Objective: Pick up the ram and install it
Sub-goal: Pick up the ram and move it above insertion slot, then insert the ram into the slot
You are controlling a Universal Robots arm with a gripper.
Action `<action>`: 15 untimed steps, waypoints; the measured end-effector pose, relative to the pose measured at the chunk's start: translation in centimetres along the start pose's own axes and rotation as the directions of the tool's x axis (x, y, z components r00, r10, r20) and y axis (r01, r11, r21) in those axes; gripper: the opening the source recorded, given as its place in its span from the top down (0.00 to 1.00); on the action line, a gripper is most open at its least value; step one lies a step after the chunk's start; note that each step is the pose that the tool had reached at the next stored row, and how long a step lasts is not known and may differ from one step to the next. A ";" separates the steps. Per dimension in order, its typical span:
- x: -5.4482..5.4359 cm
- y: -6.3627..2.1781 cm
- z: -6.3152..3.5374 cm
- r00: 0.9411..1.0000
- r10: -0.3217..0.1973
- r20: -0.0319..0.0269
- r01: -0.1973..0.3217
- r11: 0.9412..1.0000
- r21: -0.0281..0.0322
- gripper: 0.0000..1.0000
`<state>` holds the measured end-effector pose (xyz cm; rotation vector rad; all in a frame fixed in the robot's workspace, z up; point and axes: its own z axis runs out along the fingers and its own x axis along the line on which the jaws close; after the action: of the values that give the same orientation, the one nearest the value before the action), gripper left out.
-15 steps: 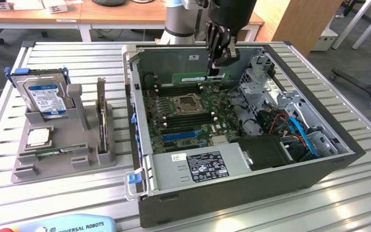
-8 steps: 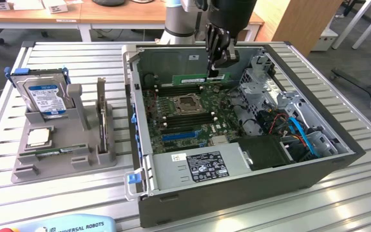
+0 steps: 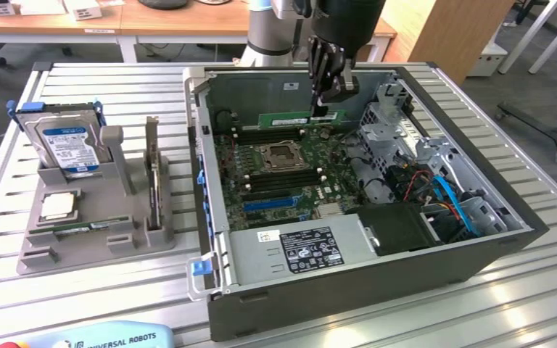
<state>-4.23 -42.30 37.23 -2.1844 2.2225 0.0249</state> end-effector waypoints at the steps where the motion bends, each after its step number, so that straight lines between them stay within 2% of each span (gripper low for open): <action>1: 0.0 0.00 0.00 1.000 0.000 0.000 0.000 1.000 0.000 0.88; 15: 0.0 0.00 0.00 1.000 0.000 0.000 0.000 1.000 0.000 0.88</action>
<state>-4.24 -42.29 37.23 -2.1844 2.2225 0.0250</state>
